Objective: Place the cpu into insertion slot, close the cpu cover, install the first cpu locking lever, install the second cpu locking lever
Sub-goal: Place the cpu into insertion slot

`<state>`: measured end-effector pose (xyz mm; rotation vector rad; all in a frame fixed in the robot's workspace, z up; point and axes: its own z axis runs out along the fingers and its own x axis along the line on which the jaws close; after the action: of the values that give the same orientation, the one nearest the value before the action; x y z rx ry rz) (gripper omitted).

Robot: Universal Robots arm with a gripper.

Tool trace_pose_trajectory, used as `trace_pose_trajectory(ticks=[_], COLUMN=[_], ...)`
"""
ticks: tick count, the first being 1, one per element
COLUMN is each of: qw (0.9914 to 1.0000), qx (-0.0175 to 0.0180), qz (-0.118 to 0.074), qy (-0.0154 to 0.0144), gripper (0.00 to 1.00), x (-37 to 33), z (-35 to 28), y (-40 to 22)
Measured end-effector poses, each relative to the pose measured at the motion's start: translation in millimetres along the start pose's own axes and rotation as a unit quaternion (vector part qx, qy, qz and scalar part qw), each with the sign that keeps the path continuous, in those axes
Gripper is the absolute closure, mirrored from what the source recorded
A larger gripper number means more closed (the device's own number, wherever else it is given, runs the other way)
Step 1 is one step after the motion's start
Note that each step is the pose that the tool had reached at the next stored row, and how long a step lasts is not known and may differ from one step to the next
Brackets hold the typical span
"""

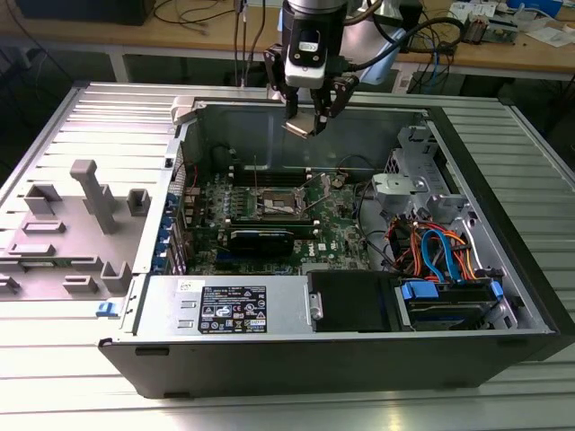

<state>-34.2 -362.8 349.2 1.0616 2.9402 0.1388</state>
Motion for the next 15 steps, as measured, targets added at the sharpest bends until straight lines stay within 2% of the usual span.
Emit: trace_pose_trajectory(ticks=[11, 15], qw=[1.00000, 0.99992], qx=[0.0000, 0.0000], qz=[0.001, 0.013], qy=[-0.0001, -0.0013], gripper=[0.46, 0.46], x=[0.0, 0.0], z=[0.1, 0.9], y=[0.0, -0.1])
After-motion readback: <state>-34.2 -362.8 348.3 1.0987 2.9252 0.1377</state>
